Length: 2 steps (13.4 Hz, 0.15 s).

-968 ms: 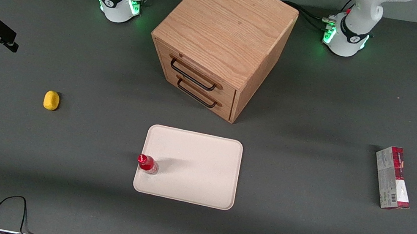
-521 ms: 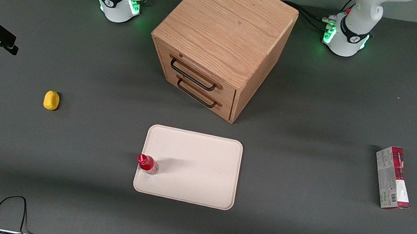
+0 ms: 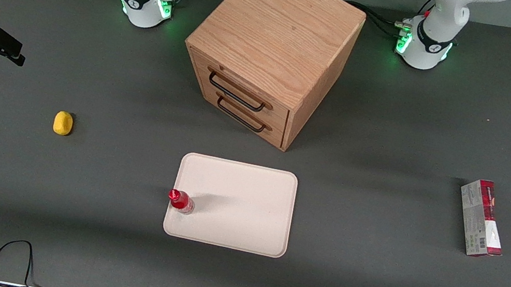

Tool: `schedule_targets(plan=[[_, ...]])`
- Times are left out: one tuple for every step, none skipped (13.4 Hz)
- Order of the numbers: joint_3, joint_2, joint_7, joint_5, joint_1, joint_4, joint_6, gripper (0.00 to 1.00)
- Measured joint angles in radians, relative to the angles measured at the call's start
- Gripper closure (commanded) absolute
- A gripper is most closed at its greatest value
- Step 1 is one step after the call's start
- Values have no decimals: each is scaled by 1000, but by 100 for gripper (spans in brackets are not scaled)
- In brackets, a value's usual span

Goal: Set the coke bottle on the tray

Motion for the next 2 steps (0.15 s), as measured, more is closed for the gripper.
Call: schedule_targets(plan=[[-1, 0, 0, 0, 0, 0, 0, 0], [-2, 0, 0, 0, 0, 0, 0, 0]])
